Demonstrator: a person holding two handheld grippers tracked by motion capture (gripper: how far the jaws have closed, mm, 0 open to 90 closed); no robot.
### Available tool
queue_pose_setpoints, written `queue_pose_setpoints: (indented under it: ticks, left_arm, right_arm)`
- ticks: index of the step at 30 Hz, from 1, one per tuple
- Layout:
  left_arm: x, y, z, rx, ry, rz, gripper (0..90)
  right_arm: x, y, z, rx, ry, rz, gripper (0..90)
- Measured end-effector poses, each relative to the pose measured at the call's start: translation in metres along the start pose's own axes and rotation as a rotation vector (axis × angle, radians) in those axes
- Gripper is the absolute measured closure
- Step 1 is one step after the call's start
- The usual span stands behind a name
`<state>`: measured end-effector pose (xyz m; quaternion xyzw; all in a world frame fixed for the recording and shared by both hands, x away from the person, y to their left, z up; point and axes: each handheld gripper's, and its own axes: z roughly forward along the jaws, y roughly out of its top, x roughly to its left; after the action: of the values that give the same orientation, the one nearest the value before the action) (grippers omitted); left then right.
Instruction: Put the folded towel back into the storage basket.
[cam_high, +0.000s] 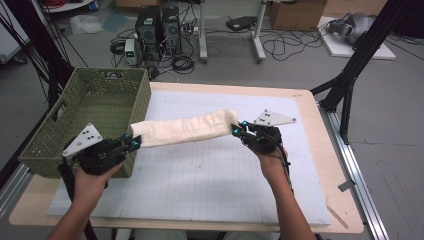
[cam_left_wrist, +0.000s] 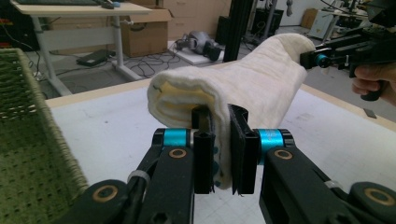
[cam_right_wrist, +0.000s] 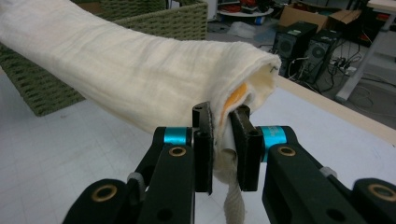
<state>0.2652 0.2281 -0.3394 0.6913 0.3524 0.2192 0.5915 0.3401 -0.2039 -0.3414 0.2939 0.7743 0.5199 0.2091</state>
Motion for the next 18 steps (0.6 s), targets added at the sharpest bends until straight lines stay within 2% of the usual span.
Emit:
queue_pose_setpoints:
  ticks: [11, 18]
  left_arm:
    - [0.013, 0.005, -0.031, -0.032, 0.05, 0.009, 81.4]
    - [0.025, 0.005, -0.052, -0.042, 0.101, 0.006, 81.4]
  right_arm:
    - [0.01, 0.036, 0.037, 0.009, 0.032, -0.049, 80.7]
    - [0.018, 0.059, 0.064, 0.013, 0.059, -0.089, 80.8]
